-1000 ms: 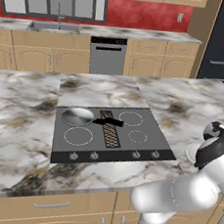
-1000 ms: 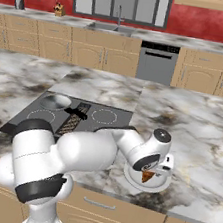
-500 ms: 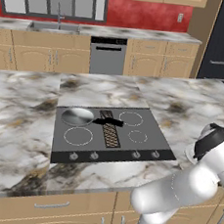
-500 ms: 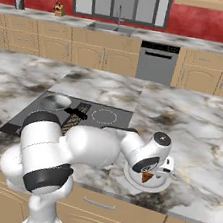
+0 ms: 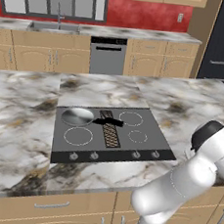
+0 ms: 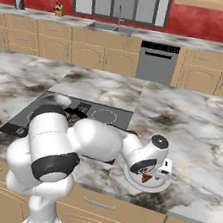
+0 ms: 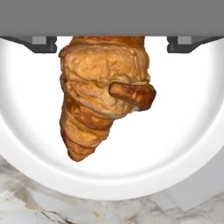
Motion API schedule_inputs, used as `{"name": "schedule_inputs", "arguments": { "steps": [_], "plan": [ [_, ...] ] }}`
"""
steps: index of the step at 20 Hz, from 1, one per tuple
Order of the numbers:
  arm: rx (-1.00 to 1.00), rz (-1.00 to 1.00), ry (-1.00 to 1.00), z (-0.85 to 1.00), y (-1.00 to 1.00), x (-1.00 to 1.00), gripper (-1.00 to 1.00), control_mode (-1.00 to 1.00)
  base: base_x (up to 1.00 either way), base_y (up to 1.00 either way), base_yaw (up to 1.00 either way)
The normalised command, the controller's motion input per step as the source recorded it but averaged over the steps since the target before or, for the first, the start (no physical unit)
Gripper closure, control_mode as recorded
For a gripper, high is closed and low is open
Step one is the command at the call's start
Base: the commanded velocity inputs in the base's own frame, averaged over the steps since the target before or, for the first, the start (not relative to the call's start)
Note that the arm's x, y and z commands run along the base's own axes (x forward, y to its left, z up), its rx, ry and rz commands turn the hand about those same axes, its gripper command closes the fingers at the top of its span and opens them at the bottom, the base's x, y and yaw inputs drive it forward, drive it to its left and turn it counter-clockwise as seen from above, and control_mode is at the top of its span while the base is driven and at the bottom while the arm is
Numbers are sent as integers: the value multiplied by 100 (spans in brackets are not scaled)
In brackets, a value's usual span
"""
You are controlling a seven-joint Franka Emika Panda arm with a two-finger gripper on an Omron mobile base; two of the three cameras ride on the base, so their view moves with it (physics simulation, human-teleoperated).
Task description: Pick the croissant and place it on the pan. Then turn on the stove to warm the croissant.
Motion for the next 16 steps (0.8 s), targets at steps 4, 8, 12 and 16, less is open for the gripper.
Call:
{"name": "schedule_inputs", "arguments": {
  "steps": [4, 8, 12, 16],
  "plan": [
    [0, 0, 0, -15, -9, 10, -100, -100, 0, 0, 0],
    [0, 0, 0, -6, -2, 5, 100, -100, 0, 0, 0],
    [0, 0, 0, 5, -2, -3, 100, -100, 0, 0, 0],
    [2, 0, -3, 59, -3, -7, 100, -100, 0, 0, 0]
  ]
}}
